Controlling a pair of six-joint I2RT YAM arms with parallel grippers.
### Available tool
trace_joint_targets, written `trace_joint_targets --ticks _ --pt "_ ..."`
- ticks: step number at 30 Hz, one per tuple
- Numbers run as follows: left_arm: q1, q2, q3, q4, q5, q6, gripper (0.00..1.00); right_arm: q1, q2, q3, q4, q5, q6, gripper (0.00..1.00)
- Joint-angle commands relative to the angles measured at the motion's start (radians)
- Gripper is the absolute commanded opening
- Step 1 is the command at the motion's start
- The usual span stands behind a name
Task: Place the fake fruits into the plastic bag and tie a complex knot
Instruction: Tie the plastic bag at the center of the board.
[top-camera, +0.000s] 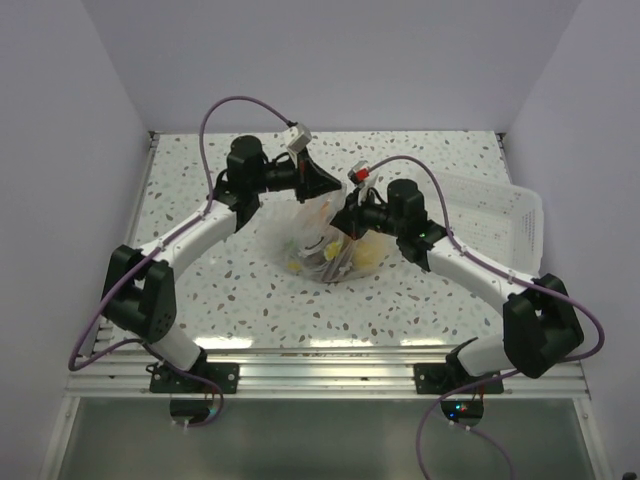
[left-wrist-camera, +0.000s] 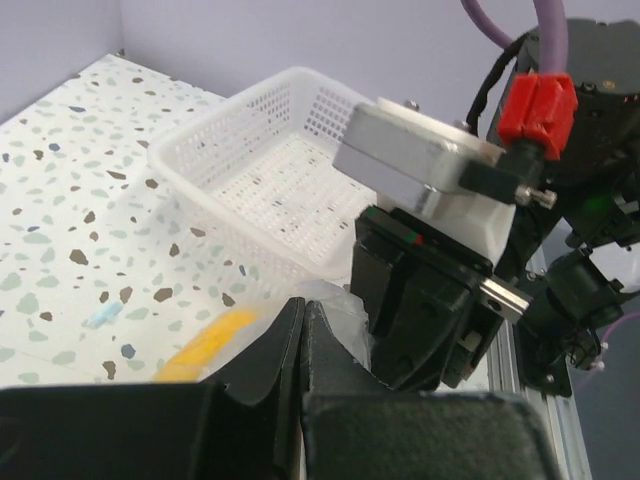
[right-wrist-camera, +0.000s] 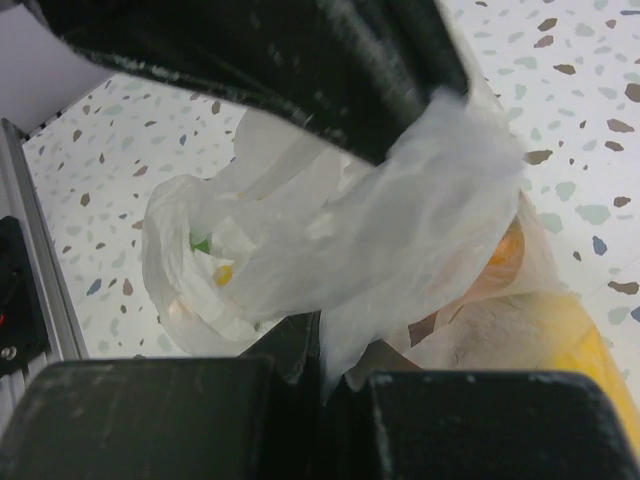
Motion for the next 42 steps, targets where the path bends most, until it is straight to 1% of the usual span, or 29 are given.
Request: trace_joint_targets --ticks 1,2,3,4,5,7,8,9,13,16,24,32,34,37,39,40,42 --pt "-0.006 -0.01 0.057 0.084 -0.081 -0.05 0.0 0.005 -0.015 0.004 0.065 -0.088 -0.038 0.0" --pt "-0.006 -0.01 0.057 0.078 -0.092 -0.062 0.0 0.005 -0.013 0.001 0.083 -0.098 -0.042 0.0" --pt "-0.006 -0.012 0.057 0.061 -0.101 -0.061 0.0 0.006 -0.012 -0.004 0.085 -0.121 -0.048 0.03" --pt "-0.006 -0.015 0.051 0.055 -0.105 -0.061 0.0 0.006 -0.013 -0.002 0.083 -0.126 -0.052 0.07" --pt "-0.004 -0.018 0.048 0.046 -0.102 -0.055 0.0 0.006 -0.01 -0.002 0.073 -0.132 -0.056 0.16" --pt "-0.006 -0.024 0.045 0.029 -0.092 -0.045 0.0 0.003 -0.005 0.013 0.047 -0.149 -0.079 0.17" --pt "-0.007 -0.024 0.042 0.027 -0.076 -0.05 0.0 0.005 -0.004 0.019 0.036 -0.154 -0.085 0.21" --pt "-0.009 -0.02 0.042 0.021 -0.07 -0.048 0.0 0.005 -0.001 0.024 0.03 -0.164 -0.09 0.28" --pt "-0.021 -0.017 0.042 -0.008 -0.021 -0.01 0.0 0.006 0.024 0.048 0.011 -0.181 -0.098 0.34" --pt "-0.035 -0.024 0.031 -0.009 -0.015 -0.004 0.0 0.006 0.033 0.061 0.011 -0.184 -0.087 0.34" --pt "-0.068 -0.038 -0.014 0.0 -0.069 0.004 0.0 0.006 0.039 0.062 0.044 -0.2 -0.052 0.35" --pt "-0.084 -0.032 -0.021 -0.032 -0.075 0.047 0.0 0.003 0.036 0.064 0.025 -0.214 -0.064 0.42" --pt "-0.085 -0.029 -0.021 -0.032 -0.067 0.051 0.0 0.005 0.036 0.064 0.021 -0.221 -0.072 0.5" --pt "-0.087 -0.024 -0.008 -0.051 -0.066 0.077 0.0 0.005 0.036 0.068 0.008 -0.24 -0.088 0.51" --pt "-0.085 -0.029 0.005 -0.09 -0.07 0.135 0.0 0.002 0.036 0.073 -0.005 -0.256 -0.104 0.52" --pt "-0.087 -0.033 0.003 -0.089 -0.067 0.139 0.0 0.002 0.033 0.077 -0.025 -0.255 -0.11 0.52" --pt "-0.087 -0.03 -0.003 -0.068 -0.043 0.111 0.0 0.0 0.038 0.074 0.002 -0.253 -0.07 0.53"
